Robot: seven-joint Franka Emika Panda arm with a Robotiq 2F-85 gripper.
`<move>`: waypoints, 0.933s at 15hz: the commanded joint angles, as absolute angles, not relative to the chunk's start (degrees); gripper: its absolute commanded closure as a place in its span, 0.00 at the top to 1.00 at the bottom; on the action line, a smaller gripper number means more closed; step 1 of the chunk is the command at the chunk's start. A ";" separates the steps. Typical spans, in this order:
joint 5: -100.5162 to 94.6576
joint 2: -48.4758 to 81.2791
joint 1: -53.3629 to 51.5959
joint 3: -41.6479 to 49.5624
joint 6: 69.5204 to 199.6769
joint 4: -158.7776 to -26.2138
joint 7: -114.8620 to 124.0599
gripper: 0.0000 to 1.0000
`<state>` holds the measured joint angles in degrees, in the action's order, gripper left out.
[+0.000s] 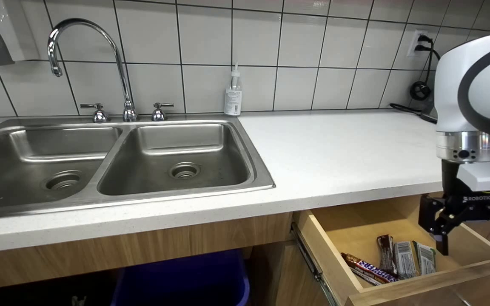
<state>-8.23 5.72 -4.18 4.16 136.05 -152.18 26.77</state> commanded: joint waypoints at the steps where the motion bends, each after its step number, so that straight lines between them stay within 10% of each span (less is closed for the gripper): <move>1: -7.40 2.35 -3.04 2.84 131.07 -153.73 21.12 1.00; 14: -7.56 4.50 -3.10 2.13 128.05 -155.45 16.44 1.00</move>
